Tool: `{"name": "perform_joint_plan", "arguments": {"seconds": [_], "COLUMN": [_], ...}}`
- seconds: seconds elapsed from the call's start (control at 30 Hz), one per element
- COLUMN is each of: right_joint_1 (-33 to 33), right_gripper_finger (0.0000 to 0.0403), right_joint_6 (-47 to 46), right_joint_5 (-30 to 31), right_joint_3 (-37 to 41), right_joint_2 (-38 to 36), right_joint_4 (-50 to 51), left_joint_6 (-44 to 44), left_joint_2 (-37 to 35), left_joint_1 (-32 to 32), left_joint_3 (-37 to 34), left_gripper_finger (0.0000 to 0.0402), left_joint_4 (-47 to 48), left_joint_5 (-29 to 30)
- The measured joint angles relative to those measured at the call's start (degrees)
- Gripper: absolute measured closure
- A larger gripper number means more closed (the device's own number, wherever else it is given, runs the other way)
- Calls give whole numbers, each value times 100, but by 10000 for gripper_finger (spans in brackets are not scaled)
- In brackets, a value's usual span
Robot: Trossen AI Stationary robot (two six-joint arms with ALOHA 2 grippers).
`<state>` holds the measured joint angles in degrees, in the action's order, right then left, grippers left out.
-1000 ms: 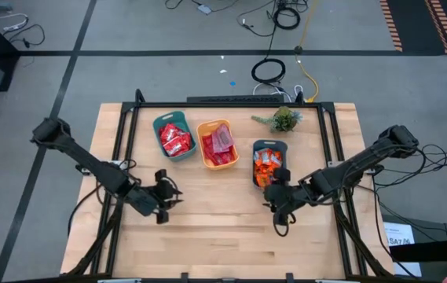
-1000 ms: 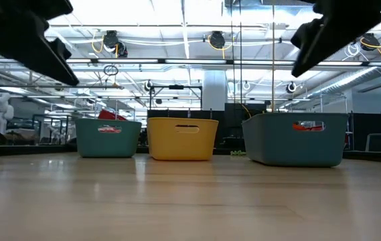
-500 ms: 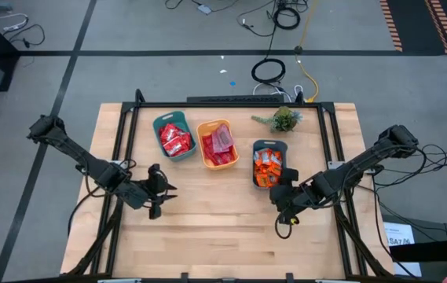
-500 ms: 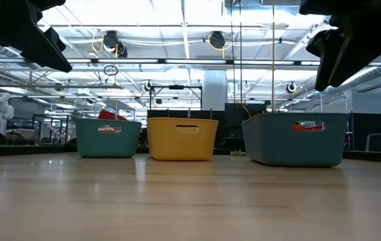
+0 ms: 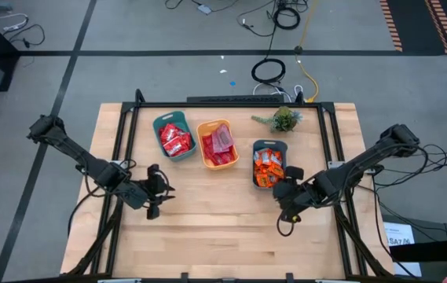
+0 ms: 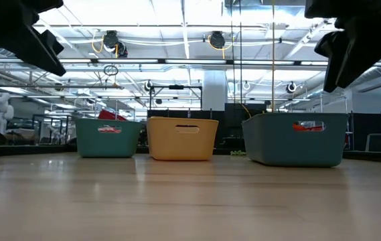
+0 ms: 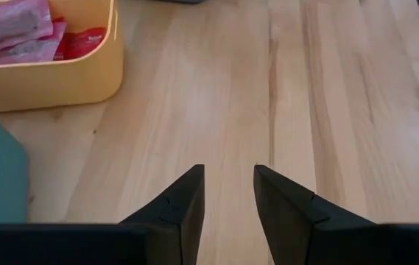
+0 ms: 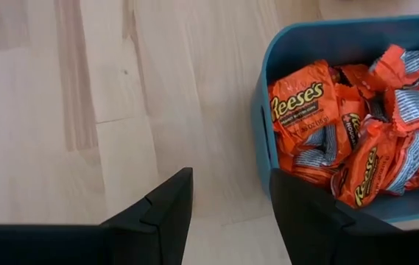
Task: Sort candy
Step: Return to Home Position
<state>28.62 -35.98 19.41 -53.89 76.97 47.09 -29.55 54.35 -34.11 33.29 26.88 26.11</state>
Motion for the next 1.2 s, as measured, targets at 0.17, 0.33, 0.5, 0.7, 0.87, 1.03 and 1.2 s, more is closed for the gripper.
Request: {"name": "perform_joint_plan", "arguments": {"seconds": [0.17, 0.33, 0.5, 0.7, 0.87, 1.03, 1.2], "right_joint_1": [0, 0, 0, 0, 0, -17, -17], "right_gripper_finger": [231, 231, 231, 231, 231, 231, 231], "right_joint_6": [155, 266, 122, 106, 442, 541, 725], "right_joint_5": [1, 0, -22, -29, -1, 152, 190], "right_joint_3": [0, 0, 0, 0, 0, 0, 0], "right_joint_2": [-231, -306, -308, -376, -538, -769, -998], "right_joint_4": [29, 242, 443, 548, 550, 544, 513], "left_joint_6": [-3, 37, 268, 466, 611, 1606, 2496], "left_joint_2": [-9, -9, -54, -388, -874, -1226, -1536], "left_joint_1": [0, 0, 2, 91, 485, 1318, 2089], "left_joint_3": [95, 95, 95, 99, 101, 104, 104], "left_gripper_finger": [274, 274, 274, 274, 274, 274, 274], "left_joint_4": [65, 89, 339, 343, 301, -48, -266], "left_joint_5": [0, 0, -4, -269, -484, -1342, -2123]}}
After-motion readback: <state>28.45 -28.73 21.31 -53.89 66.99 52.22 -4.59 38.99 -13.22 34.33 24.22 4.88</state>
